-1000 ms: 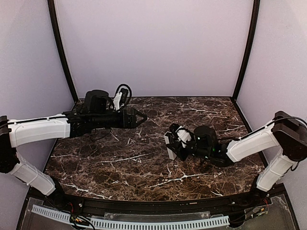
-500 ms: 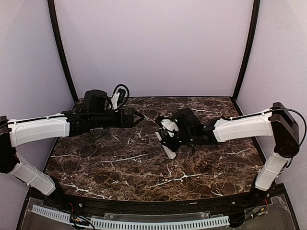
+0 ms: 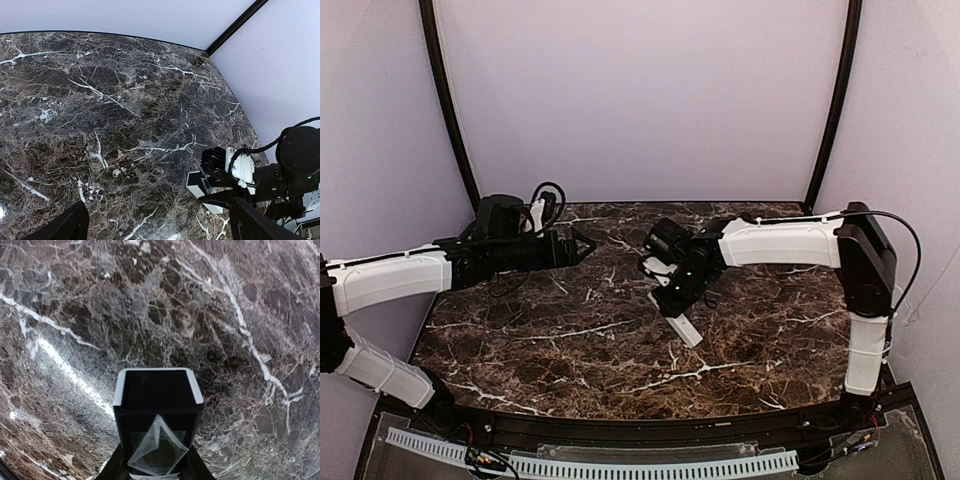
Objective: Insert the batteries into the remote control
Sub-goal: Place the remote control at the center of the board, then reset both arms
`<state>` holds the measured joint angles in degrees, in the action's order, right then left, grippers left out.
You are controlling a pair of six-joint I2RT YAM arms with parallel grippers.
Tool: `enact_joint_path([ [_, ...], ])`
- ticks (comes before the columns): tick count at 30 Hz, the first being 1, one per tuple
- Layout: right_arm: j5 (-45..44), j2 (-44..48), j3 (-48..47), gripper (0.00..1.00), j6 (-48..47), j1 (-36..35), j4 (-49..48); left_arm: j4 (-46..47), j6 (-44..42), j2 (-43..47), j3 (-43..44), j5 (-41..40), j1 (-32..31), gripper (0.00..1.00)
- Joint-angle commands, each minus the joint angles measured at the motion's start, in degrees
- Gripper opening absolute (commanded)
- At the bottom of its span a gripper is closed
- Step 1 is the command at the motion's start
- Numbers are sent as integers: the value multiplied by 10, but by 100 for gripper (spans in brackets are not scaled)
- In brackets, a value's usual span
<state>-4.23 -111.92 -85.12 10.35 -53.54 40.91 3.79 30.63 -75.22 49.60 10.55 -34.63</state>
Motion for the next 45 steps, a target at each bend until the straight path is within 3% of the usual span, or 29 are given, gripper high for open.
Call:
enact_joint_path([
  [1,20,-29,-21,0,28,6,76,7,5,19,-22,4,5,99],
  [6,19,-69,-48,0,29,11,96,19,8,23,-40,10,9,99],
  [16,32,-130,-99,16,23,22,110,34,13,22,-52,23,19,99],
  [19,48,-134,-103,34,23,24,111,37,12,21,-53,26,22,98],
  [28,137,-49,-48,65,27,43,27,44,17,13,-49,42,27,99],
  [29,142,-27,-32,80,29,48,9,44,18,12,-49,44,27,99],
  [31,144,12,1,89,31,63,-17,45,19,9,-48,49,27,99],
  [37,110,105,123,91,35,121,-69,36,18,6,-43,48,27,99],
  [45,52,114,216,90,38,141,-86,31,22,-5,-35,55,27,99],
])
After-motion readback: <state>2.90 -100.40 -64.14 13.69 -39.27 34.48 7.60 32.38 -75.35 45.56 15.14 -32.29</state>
